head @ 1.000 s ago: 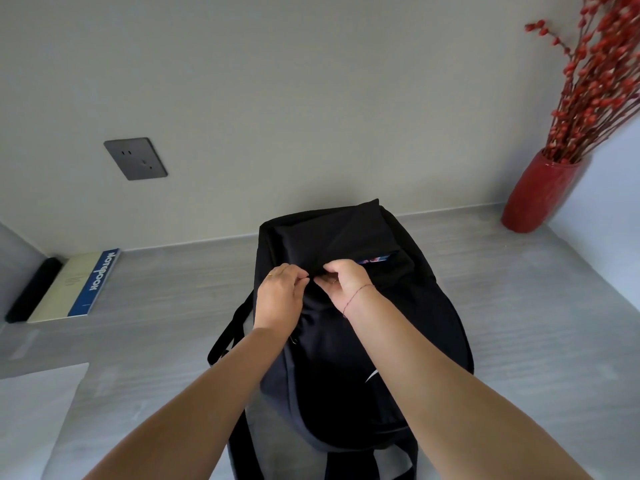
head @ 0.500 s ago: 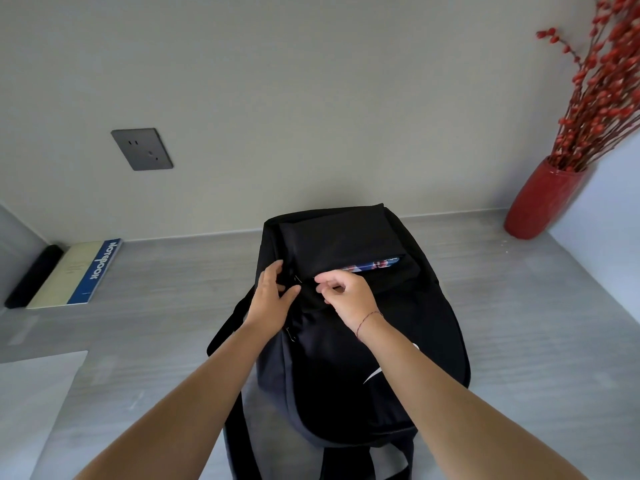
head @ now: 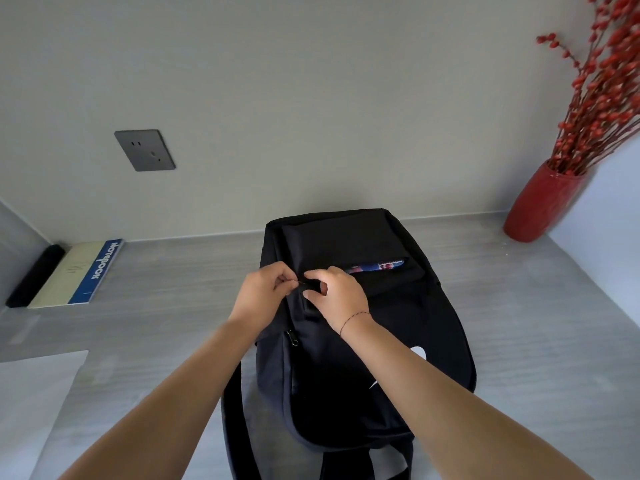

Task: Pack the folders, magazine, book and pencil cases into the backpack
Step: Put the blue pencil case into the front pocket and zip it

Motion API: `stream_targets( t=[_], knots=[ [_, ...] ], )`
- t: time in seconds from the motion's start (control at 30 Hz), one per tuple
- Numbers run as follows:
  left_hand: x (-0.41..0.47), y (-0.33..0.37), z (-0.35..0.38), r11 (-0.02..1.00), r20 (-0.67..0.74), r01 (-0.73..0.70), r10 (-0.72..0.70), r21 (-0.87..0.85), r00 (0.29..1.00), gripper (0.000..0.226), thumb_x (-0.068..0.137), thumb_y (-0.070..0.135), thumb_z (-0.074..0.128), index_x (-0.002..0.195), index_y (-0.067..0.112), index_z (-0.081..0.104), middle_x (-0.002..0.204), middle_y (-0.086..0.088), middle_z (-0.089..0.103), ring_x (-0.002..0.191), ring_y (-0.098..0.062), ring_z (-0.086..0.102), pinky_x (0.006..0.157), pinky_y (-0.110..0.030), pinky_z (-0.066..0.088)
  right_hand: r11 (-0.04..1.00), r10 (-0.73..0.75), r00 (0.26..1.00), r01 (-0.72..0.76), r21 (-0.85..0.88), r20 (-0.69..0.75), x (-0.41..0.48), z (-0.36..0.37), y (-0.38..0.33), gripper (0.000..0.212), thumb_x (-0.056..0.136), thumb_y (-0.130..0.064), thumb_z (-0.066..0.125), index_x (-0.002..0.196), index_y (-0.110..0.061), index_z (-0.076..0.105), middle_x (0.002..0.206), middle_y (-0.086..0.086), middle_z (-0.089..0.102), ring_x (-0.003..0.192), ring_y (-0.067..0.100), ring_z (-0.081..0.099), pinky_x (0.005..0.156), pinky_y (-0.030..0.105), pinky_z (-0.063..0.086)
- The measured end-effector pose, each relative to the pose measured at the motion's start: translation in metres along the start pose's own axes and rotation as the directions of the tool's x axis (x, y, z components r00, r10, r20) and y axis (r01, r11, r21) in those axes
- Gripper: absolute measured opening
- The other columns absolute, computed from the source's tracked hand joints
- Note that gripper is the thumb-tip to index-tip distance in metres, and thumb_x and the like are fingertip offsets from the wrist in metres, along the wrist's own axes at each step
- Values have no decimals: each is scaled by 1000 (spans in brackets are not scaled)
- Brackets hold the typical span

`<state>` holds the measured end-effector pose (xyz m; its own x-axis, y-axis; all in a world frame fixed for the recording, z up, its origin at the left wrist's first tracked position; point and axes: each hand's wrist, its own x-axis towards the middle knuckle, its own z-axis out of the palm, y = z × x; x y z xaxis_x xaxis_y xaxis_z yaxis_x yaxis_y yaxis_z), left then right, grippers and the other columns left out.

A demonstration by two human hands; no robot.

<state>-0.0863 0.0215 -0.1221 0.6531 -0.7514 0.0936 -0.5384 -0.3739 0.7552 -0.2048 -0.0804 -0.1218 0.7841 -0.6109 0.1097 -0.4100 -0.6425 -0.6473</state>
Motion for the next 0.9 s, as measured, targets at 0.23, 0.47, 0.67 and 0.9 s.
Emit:
stream_targets(
  t=[0.23, 0.47, 0.67, 0.9],
  knots=[
    [-2, 25, 9, 987, -47, 8, -15, -160, 999, 23, 84, 10, 64, 103, 22, 63, 93, 7, 68, 85, -5, 64, 77, -15, 51, 1000, 7, 981, -2, 26, -192, 7, -2, -4, 16, 85, -26, 66, 87, -11, 71, 91, 3, 64, 77, 18, 63, 69, 32, 52],
    [0, 20, 31, 998, -4, 52, -52, -19, 999, 20, 74, 19, 77, 88, 22, 63, 90, 10, 55, 82, -6, 56, 68, -12, 43, 997, 65, 956, -52, 51, -287, 4, -1, 3, 10, 84, -24, 64, 83, -15, 67, 86, -1, 64, 69, 13, 56, 58, 25, 44],
    [0, 9, 30, 989, -34, -24, 29, 145, 999, 23, 76, 23, 77, 71, 16, 55, 70, 12, 51, 68, -5, 51, 59, -18, 38, 993, 118, 895, -104, 56, -430, 6, -20, 27, 6, 82, -19, 64, 78, -14, 66, 82, 0, 65, 76, 18, 59, 62, 27, 44],
    [5, -3, 21, 955, -50, -107, 126, 277, 991, 21, 74, 22, 78, 80, 13, 60, 84, 2, 58, 83, -19, 55, 72, -31, 48, 899, 432, 800, -345, 271, -415, 18, -81, 96, 5, 84, -16, 64, 80, -14, 65, 89, 4, 68, 83, 22, 63, 71, 25, 43]
  ],
)
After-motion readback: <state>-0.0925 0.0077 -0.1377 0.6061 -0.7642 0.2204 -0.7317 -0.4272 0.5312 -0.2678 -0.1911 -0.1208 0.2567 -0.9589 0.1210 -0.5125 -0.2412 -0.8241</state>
